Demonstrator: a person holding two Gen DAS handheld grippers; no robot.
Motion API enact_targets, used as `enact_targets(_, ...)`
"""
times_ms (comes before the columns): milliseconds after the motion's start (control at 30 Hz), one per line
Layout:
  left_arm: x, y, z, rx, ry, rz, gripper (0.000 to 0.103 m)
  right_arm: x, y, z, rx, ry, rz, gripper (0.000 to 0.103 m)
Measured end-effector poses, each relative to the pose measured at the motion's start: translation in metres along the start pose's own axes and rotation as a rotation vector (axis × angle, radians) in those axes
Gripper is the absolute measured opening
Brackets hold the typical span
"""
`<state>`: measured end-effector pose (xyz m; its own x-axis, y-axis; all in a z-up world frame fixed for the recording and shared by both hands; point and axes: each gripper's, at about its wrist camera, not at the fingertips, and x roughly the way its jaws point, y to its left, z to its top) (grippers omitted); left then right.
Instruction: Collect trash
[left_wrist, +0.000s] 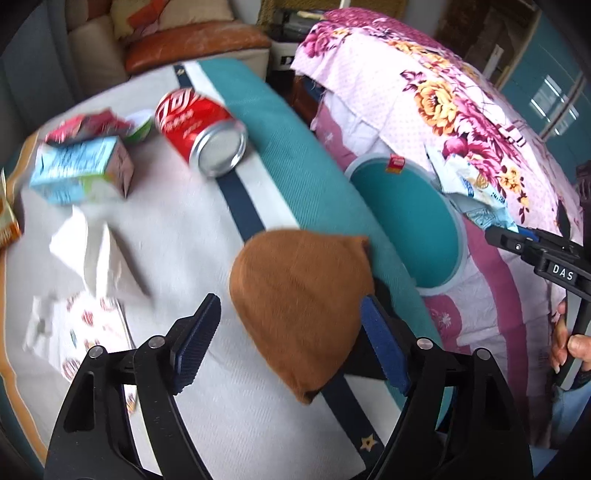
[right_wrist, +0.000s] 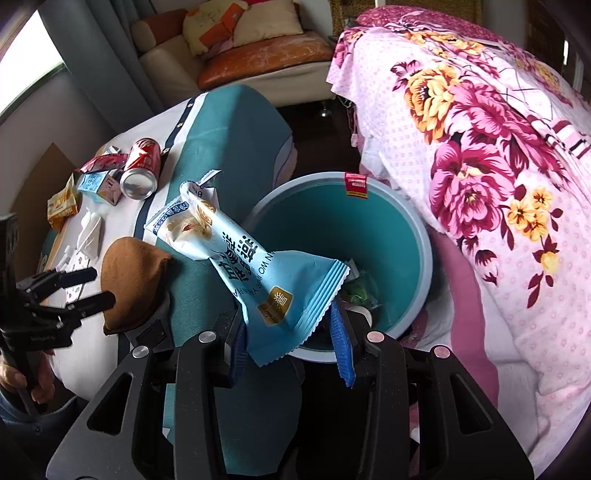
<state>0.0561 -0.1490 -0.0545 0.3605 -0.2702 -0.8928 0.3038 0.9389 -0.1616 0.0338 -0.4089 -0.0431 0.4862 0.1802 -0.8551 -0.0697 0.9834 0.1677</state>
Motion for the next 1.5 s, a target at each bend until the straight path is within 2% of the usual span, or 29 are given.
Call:
enact_targets(233, 0.022, -0.019, -0.020, 0.005, 0.054, 0.007, 0.085, 0.001, 0.000, 0.000, -0.009, 0.000, 0.017, 0.037)
enact_targets(367, 0.036, -0.031, -0.018, 0.030, 0.044, 0.068, 0.095, 0.000, -0.004, -0.002, 0.003, -0.003, 0.023, 0.037)
enact_targets(400, 0.037, -0.032, -0.017, 0.035, 0.027, 0.073, 0.093, 0.001, -0.005, -0.003, 0.006, -0.002, 0.023, 0.037)
enact_targets(433, 0.037, -0.031, -0.016, 0.032, 0.011, 0.078, 0.087, 0.002, -0.006, -0.004, 0.008, 0.000, 0.024, 0.037)
enact_targets(467, 0.033, -0.028, -0.015, 0.023, -0.007, 0.086, 0.075, 0.002, -0.006, -0.005, 0.008, 0.002, 0.025, 0.037)
enact_targets(500, 0.030, -0.022, -0.012, 0.006, -0.006, 0.061, 0.070, 0.003, -0.005, -0.005, 0.007, 0.003, 0.026, 0.037)
enact_targets(533, 0.027, -0.019, -0.010, -0.002, -0.010, 0.051, 0.068, 0.004, -0.005, -0.005, 0.007, 0.005, 0.028, 0.037)
enact_targets(600, 0.019, -0.016, -0.007, 0.011, -0.042, 0.097, 0.065, 0.005, -0.005, -0.005, 0.007, 0.005, 0.031, 0.037)
enact_targets(733, 0.009, -0.009, -0.004, -0.002, -0.059, 0.099, 0.063, 0.004, 0.000, -0.003, 0.003, -0.001, 0.034, 0.037)
enact_targets(900, -0.012, -0.009, 0.005, 0.007, -0.122, 0.102, 0.063, -0.001, 0.002, 0.002, -0.003, -0.013, 0.026, 0.037)
enact_targets(1133, -0.022, -0.028, 0.029, 0.056, -0.171, 0.060, 0.063, -0.023, -0.013, 0.015, 0.020, -0.066, -0.017, 0.037)
enact_targets(1500, 0.010, -0.091, 0.068, 0.168, -0.161, -0.051, 0.063, -0.041, -0.058, 0.026, 0.082, -0.090, -0.123, 0.037)
